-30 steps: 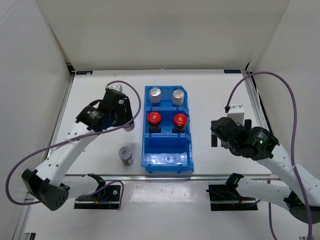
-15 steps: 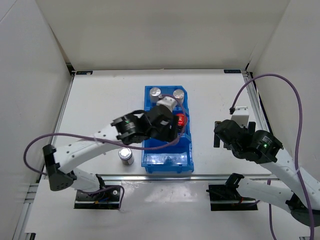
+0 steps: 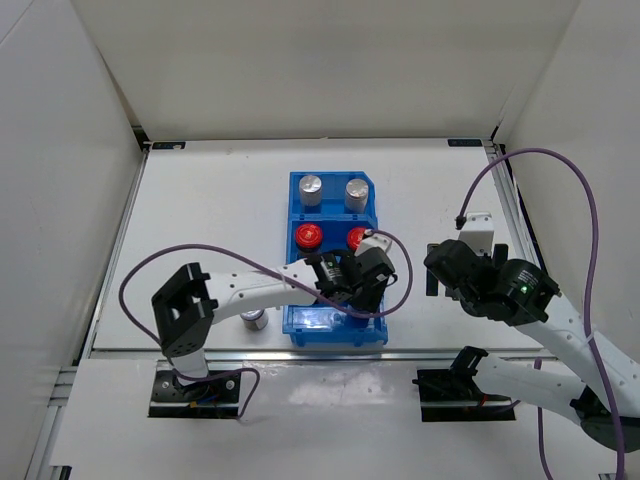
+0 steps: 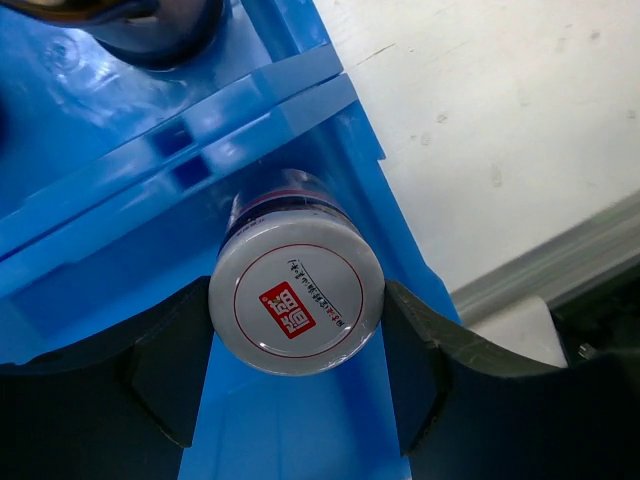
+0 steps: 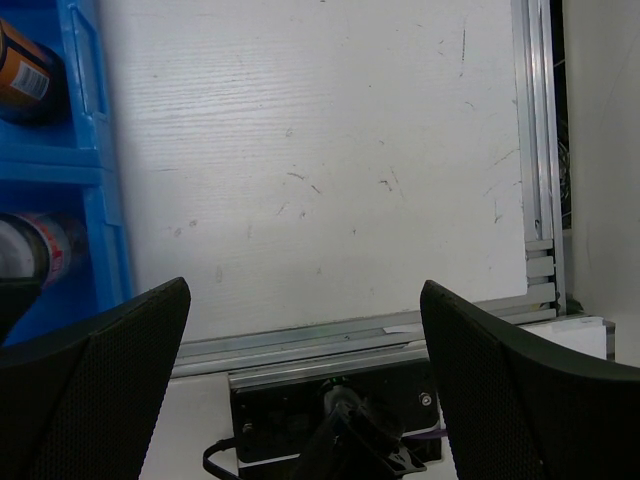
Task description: Organize the condiment bottles
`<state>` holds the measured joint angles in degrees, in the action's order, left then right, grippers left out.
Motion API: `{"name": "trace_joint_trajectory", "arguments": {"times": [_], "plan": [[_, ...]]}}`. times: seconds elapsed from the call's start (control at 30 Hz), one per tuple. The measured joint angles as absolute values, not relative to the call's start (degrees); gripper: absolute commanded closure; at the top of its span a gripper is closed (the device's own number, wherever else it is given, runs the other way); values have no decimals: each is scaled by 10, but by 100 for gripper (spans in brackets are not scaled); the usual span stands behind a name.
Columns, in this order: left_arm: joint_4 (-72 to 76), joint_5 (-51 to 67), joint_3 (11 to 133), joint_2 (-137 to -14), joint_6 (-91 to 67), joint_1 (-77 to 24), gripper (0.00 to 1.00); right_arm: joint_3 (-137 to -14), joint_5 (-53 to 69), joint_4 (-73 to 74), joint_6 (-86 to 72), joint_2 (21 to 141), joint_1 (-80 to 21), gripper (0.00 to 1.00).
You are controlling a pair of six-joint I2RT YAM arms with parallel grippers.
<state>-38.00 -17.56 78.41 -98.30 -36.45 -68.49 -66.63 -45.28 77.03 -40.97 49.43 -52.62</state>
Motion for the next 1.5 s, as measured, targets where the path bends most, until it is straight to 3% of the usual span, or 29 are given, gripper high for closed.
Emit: {"name": "trace_joint_trajectory", "arguments": {"times": [0.1,0.13,0.2,0.23,0.5,0.7,0.87,1.27,1.5], "plan": [[-367,-175,782,-1013,-364,-686,59,-666,-453,770,-410,495,-526,1],[-356,-178,782,-1018,-362,-686,47,-666,-453,770,-410,495,-526,1],[-347,-177,781,-1018,-364,-685,33,-666,-453,770,-410,495,-526,1],[-345,-177,780,-1018,-364,-685,0,-666,-453,770,-409,495,-526,1],[-386,-255,778,-925,-353,-719,0,-666,-453,770,-404,494,-526,1],[-416,-354,710,-656,-375,-744,0,-666,-453,768,-401,495,-526,1],[-494,-397,605,-476,-462,-669,0,-666,-452,766,-400,496,-526,1],[-547,-263,463,-548,-540,-435,0,-658,-448,762,-390,500,-526,1],[-508,-174,413,-577,-535,-379,2,-658,-448,761,-389,500,-526,1]]}}
